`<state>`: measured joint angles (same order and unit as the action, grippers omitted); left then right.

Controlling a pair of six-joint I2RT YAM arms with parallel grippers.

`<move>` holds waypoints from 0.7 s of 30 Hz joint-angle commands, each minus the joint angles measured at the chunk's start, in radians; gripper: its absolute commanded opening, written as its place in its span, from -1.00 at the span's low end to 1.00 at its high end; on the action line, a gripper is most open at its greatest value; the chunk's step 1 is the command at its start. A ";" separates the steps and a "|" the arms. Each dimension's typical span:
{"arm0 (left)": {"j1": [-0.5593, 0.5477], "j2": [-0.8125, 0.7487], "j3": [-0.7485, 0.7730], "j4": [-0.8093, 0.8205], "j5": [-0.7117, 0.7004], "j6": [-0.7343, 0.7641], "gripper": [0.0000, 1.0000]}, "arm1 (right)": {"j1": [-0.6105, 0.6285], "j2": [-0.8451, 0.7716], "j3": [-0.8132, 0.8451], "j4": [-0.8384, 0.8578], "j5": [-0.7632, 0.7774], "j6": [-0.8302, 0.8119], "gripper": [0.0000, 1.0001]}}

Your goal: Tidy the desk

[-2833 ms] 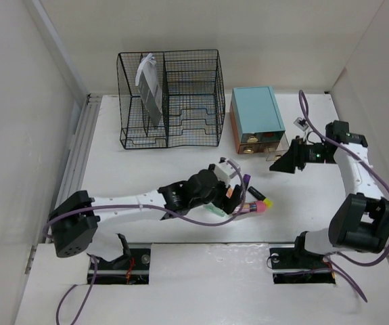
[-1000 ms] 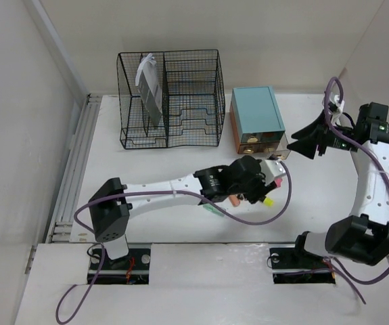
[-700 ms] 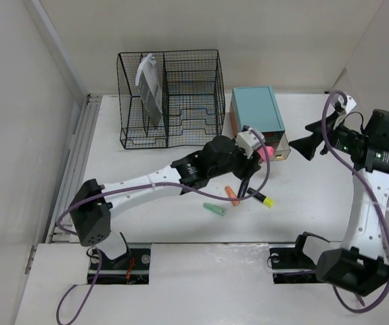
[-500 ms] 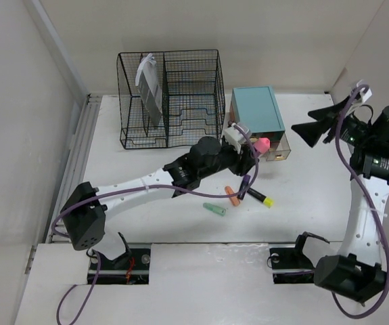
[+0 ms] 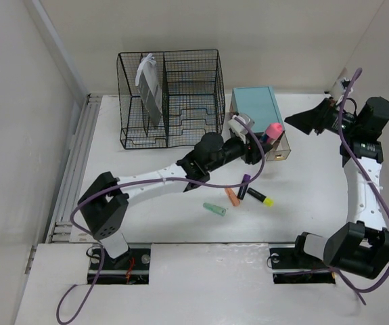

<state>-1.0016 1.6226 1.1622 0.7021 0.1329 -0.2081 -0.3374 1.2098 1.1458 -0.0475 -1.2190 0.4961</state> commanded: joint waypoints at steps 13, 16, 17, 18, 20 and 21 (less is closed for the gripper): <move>0.020 0.099 0.186 0.123 0.045 -0.017 -1.00 | 0.049 -0.026 0.008 0.077 -0.089 0.030 0.85; 0.020 0.108 0.212 0.114 0.045 -0.008 -1.00 | 0.060 -0.016 -0.012 0.077 -0.080 0.030 0.85; 0.020 0.117 0.227 0.114 0.045 -0.008 -1.00 | 0.060 -0.016 -0.012 0.077 -0.089 0.030 0.82; 0.020 0.117 0.237 0.105 0.045 -0.008 -1.00 | 0.069 -0.016 -0.012 0.077 -0.089 0.021 0.82; 0.020 0.126 0.252 0.093 0.045 0.001 -1.00 | 0.083 -0.016 -0.012 0.077 -0.099 0.021 0.80; 0.020 0.138 0.266 0.092 0.045 0.001 -1.00 | 0.098 -0.016 -0.021 0.077 -0.099 0.010 0.77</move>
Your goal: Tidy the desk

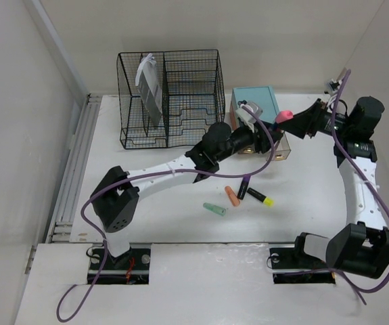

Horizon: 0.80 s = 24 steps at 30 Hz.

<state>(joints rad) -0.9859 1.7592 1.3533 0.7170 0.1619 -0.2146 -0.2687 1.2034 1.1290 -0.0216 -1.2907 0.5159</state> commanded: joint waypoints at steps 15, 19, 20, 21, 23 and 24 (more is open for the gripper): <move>0.013 0.033 0.096 0.078 0.036 -0.002 -1.00 | 0.082 -0.071 -0.023 0.051 0.051 -0.089 0.43; 0.013 0.033 0.087 0.078 0.036 -0.002 -1.00 | 0.082 -0.097 -0.041 0.051 0.097 -0.120 0.35; 0.013 0.033 0.078 0.078 0.036 -0.002 -1.00 | 0.082 -0.097 -0.041 0.051 0.097 -0.120 0.32; 0.013 0.023 0.078 0.078 0.036 -0.002 -1.00 | 0.082 -0.097 -0.041 0.051 0.097 -0.120 0.28; 0.013 0.023 0.069 0.078 0.036 -0.002 -1.00 | 0.082 -0.106 -0.041 0.051 0.108 -0.132 0.02; 0.013 0.023 0.060 0.087 0.036 -0.002 -1.00 | 0.082 -0.107 -0.041 0.051 0.119 -0.143 -0.10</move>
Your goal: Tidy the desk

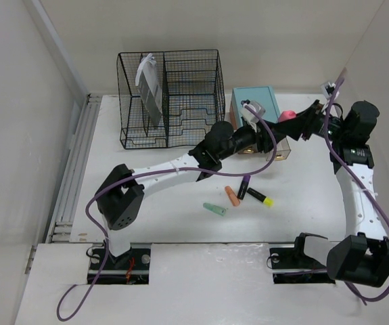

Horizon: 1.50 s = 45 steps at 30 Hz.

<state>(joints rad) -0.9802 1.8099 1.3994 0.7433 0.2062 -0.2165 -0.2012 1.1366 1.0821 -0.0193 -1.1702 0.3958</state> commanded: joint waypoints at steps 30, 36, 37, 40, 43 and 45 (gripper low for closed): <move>0.008 -0.809 -0.641 -0.117 -0.221 -0.102 0.85 | 0.208 0.137 0.380 -0.722 0.439 -1.194 -0.80; 0.008 -1.006 -0.749 -0.220 -0.254 -0.122 0.85 | 0.307 0.179 0.424 -0.882 0.661 -1.514 -0.86; 0.008 -1.018 -0.758 -0.234 -0.254 -0.123 0.85 | 0.322 0.180 0.433 -0.922 0.697 -1.547 -0.86; 0.008 -1.037 -0.787 -0.245 -0.254 -0.123 0.85 | 0.347 0.180 0.404 -0.933 0.772 -1.670 -0.86; 0.008 -1.037 -0.798 -0.245 -0.245 -0.141 0.85 | 0.374 0.189 0.372 -0.945 0.814 -1.767 -0.86; 0.008 -1.037 -0.809 -0.245 -0.245 -0.150 0.85 | 0.385 0.189 0.348 -0.946 0.825 -1.810 -0.88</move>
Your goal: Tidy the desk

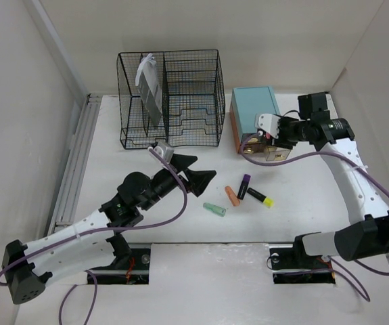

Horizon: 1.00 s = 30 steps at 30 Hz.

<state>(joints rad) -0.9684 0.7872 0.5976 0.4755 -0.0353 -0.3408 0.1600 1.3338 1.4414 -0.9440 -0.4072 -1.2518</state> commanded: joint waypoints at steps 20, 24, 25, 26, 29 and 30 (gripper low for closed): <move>-0.004 -0.005 -0.056 0.034 0.006 -0.046 0.87 | 0.046 0.197 0.074 -0.056 -0.031 -0.465 -0.95; -0.004 -0.005 -0.056 0.034 -0.003 -0.046 0.87 | 0.027 0.226 0.129 -0.082 -0.070 -0.491 -0.95; -0.004 0.004 -0.056 0.023 -0.003 -0.046 0.87 | 0.015 0.240 0.139 -0.097 -0.085 -0.500 -0.95; -0.004 0.004 -0.056 0.023 -0.012 -0.046 0.87 | 0.015 0.254 0.157 -0.108 -0.085 -0.500 -0.95; -0.004 0.004 -0.056 0.023 -0.012 -0.037 0.87 | -0.004 0.275 0.178 -0.162 -0.128 -0.521 -0.95; -0.004 0.004 -0.056 0.023 -0.012 -0.037 0.87 | -0.016 0.275 0.192 -0.179 -0.142 -0.531 -0.95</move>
<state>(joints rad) -0.9684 0.7986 0.5446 0.4629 -0.0372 -0.3771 0.1650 1.6009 1.5700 -1.0683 -0.4599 -1.7222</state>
